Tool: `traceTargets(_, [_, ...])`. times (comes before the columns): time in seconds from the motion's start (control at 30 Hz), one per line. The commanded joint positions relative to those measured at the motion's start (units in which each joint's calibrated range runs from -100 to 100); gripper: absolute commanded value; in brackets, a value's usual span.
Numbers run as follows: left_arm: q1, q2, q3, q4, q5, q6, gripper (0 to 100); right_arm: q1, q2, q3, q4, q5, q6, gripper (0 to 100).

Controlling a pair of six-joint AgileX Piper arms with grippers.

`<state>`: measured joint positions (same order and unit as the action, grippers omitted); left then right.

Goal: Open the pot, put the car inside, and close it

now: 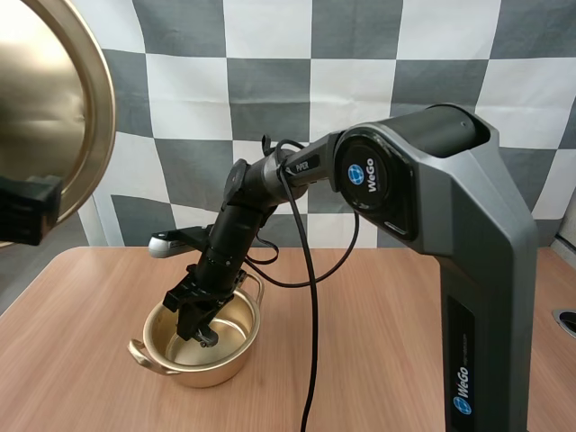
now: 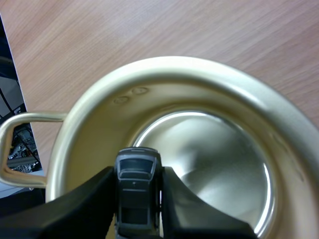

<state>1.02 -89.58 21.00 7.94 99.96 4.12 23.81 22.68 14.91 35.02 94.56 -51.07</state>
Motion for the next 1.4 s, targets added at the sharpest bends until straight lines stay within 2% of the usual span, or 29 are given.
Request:
traceTargets(0.0, [0.03, -0.1, 0.0, 0.0, 0.0, 0.0, 0, 0.0, 0.0, 0.0, 0.0, 0.0, 0.0, 76])
traceTargets(0.03, [0.03, -0.1, 0.0, 0.0, 0.0, 0.0, 0, 0.0, 0.0, 0.0, 0.0, 0.2, -0.1, 85])
traceTargets(0.1, [0.03, -0.1, 0.0, 0.0, 0.0, 0.0, 0, 0.0, 0.0, 0.0, 0.0, 0.7, -0.4, 93])
traceTargets(0.53, [0.03, -0.1, 0.0, 0.0, 0.0, 0.0, 0, 0.0, -0.8, 0.0, 1.2, 1.1, 1.4, 93])
traceTargets(0.6, [0.03, -0.1, 0.0, 0.0, 0.0, 0.0, 0, 0.0, -2.0, 0.0, 1.1, 1.1, 1.4, 96])
traceTargets(0.63, [0.03, -0.1, 0.0, 0.0, 0.0, 0.0, 0, 0.0, -2.8, -0.1, 0.9, 1.0, 1.4, 100])
traceTargets(0.93, [0.03, -0.1, 0.0, 0.0, 0.0, 0.0, 0, 0.0, -10.8, -6.6, -3.7, 4.2, 1.4, 100])
traceTargets(1.1, [0.03, -0.1, 0.2, -0.4, 0.0, 0.0, 0, 0.0, -14.2, -9.9, -9.8, 5.4, 4.4, 100])
traceTargets(1.17, [0.03, 0.3, 3.2, -0.4, 0.0, 0.0, 0, 0.0, -18.6, -12.0, -18.6, 5.4, 10.3, 100])
traceTargets(1.2, [0.03, 0.5, 4.3, -0.4, 0.0, 0.0, 0, 0.0, -24.2, -13.7, -27.2, 5.4, 15.3, 100])
traceTargets(1.27, [0.03, 1.8, 8.7, -0.4, 0.0, 0.0, 0, 0.0, -29.2, -14.5, -32.6, 5.4, 17.8, 100])
traceTargets(1.37, [0.03, 5.2, 16.0, -0.4, 0.0, 0.0, 0, 0.0, -38.2, -15.3, -36.4, 5.4, 19.8, 100])
